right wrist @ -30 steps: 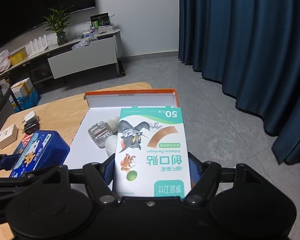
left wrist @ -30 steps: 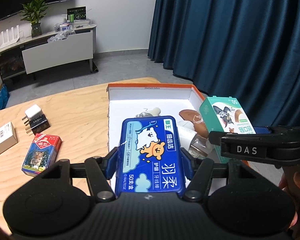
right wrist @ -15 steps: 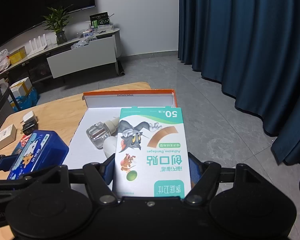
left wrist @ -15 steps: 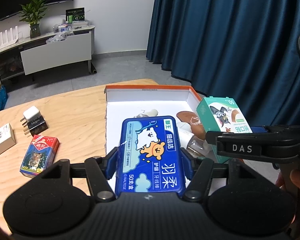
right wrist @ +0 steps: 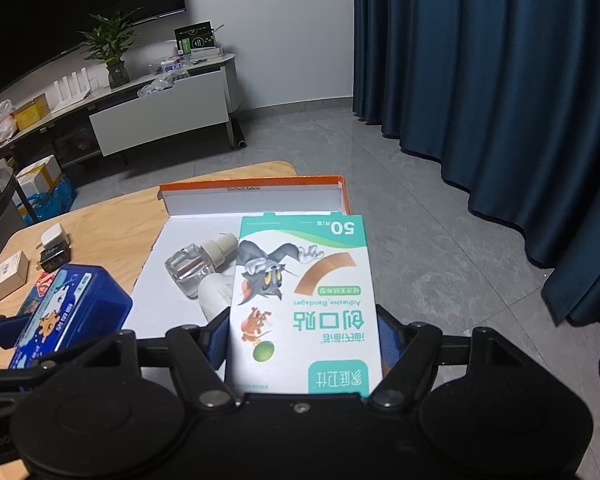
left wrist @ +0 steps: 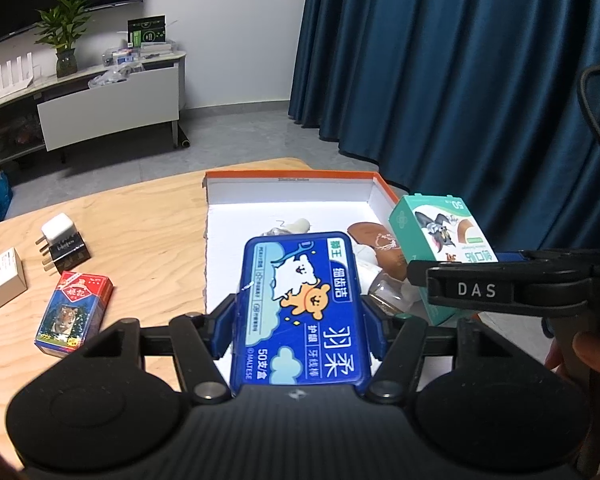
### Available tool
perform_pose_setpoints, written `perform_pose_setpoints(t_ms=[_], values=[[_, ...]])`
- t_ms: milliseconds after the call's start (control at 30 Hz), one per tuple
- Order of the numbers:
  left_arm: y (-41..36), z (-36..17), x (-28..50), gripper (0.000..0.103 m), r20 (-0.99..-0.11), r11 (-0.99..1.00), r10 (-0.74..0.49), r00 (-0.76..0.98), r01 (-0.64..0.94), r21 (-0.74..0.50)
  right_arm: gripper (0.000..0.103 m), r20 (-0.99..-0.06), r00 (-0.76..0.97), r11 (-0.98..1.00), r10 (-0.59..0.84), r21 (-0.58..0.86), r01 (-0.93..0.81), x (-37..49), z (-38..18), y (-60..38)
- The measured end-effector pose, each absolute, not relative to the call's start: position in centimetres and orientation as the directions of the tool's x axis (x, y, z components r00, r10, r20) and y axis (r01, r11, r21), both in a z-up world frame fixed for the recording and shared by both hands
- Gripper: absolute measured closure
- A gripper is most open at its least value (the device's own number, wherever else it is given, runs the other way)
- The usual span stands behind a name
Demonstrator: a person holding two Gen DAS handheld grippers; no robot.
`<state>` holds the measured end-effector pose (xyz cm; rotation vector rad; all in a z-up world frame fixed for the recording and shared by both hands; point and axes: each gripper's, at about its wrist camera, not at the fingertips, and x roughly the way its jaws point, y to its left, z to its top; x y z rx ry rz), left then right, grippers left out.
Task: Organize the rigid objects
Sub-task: 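Hold the blue box in left while right lowers the bandage box into the box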
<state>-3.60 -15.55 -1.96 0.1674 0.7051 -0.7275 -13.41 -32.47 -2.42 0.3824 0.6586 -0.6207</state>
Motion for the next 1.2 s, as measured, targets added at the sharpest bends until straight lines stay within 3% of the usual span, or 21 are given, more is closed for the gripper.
perform_pose_setpoints(t_ms=[1200], values=[[-16.9,-2.3,-4.2,0.04,-0.643,0.699,-0.588,0.492,0.709,-0.096,0.019,-0.685,0.618,0.751,-0.386,0.156,0.641,-12.0,-2.4,-34.5]])
